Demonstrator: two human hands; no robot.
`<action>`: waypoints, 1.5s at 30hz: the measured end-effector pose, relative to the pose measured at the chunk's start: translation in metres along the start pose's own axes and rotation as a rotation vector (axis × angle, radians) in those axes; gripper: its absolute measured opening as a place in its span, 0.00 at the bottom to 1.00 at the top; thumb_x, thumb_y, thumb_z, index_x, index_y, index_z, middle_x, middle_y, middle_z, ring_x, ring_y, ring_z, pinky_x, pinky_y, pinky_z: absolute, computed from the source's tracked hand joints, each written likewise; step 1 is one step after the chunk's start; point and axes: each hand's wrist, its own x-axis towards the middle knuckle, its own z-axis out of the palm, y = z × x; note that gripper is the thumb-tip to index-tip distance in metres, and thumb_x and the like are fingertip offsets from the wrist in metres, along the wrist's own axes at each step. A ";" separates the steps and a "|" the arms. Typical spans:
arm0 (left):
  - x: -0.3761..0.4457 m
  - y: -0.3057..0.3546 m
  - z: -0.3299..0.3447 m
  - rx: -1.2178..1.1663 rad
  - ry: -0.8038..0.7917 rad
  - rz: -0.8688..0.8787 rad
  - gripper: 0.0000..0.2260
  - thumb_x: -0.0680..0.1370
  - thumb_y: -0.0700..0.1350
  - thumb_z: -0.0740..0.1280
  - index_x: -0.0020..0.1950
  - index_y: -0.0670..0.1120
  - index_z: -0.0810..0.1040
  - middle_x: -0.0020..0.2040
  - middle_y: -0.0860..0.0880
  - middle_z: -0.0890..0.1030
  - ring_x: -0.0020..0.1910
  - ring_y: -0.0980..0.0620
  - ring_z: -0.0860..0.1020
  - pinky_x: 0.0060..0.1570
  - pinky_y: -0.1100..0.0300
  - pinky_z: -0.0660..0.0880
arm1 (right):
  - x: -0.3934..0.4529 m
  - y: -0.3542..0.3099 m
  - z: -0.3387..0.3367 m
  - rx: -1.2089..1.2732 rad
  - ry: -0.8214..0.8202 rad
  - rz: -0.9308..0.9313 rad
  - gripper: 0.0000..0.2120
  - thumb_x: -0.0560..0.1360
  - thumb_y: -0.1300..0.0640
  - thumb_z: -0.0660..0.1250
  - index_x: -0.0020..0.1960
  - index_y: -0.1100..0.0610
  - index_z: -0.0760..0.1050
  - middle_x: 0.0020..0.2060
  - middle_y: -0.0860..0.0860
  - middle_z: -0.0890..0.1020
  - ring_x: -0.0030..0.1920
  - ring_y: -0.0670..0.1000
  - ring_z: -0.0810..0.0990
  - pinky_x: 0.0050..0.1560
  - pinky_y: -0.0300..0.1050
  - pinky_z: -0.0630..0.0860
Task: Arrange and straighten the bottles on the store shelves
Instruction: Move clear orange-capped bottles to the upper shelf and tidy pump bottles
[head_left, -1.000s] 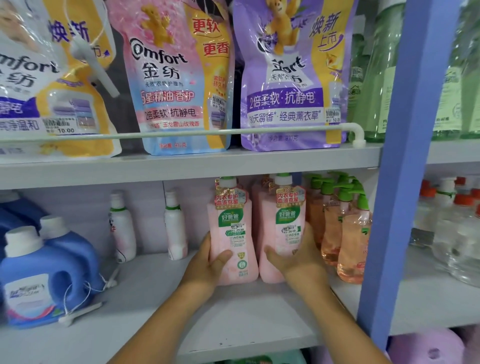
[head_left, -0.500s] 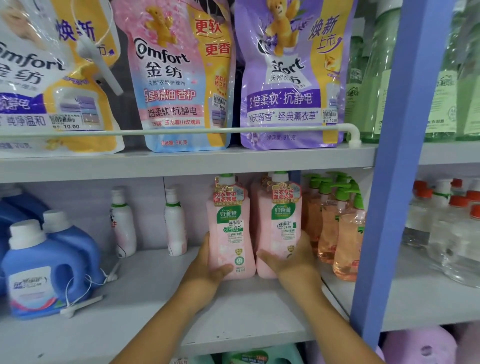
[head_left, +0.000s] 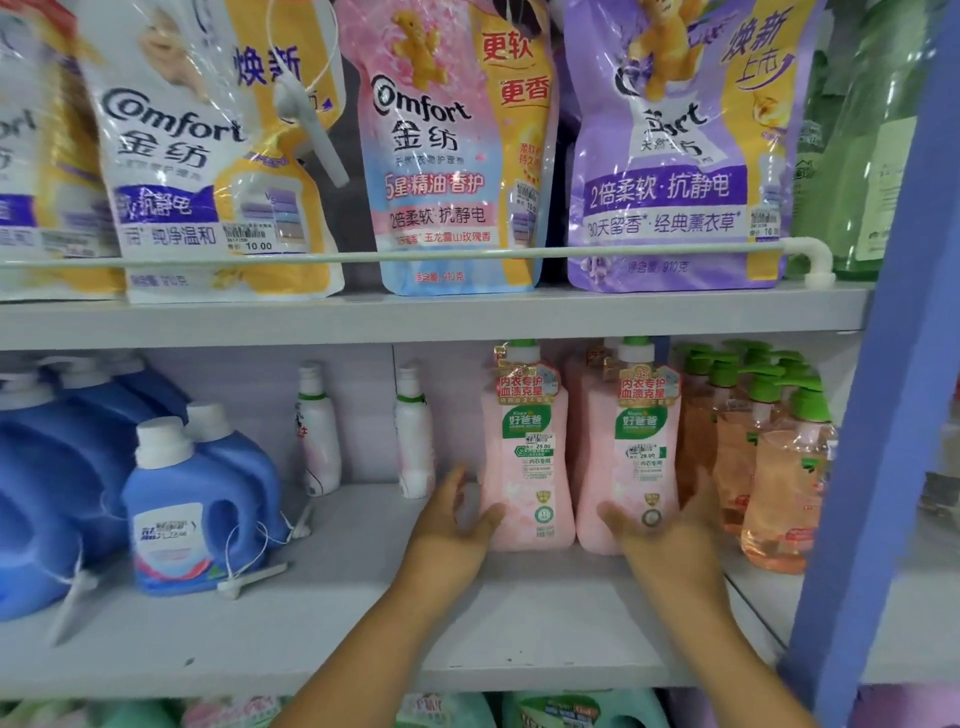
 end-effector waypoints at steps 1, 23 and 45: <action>0.002 -0.002 -0.009 -0.012 0.104 -0.020 0.26 0.79 0.45 0.73 0.75 0.54 0.69 0.69 0.59 0.74 0.69 0.57 0.73 0.69 0.59 0.71 | -0.015 -0.003 0.001 0.024 0.057 -0.066 0.50 0.65 0.52 0.83 0.78 0.52 0.58 0.69 0.52 0.74 0.68 0.57 0.76 0.66 0.56 0.76; 0.134 -0.072 -0.134 0.283 0.663 -0.257 0.24 0.77 0.50 0.72 0.70 0.45 0.72 0.64 0.41 0.79 0.63 0.40 0.79 0.60 0.46 0.78 | -0.010 -0.045 0.276 -0.110 -0.219 -0.104 0.20 0.67 0.45 0.76 0.56 0.41 0.74 0.51 0.47 0.83 0.53 0.54 0.84 0.52 0.51 0.81; -0.106 0.018 -0.071 -0.076 -0.041 -0.026 0.25 0.67 0.51 0.83 0.59 0.63 0.77 0.51 0.60 0.84 0.43 0.68 0.82 0.38 0.67 0.76 | -0.148 -0.065 0.005 0.043 -0.236 0.061 0.17 0.70 0.60 0.79 0.54 0.44 0.81 0.46 0.38 0.87 0.46 0.40 0.85 0.42 0.33 0.80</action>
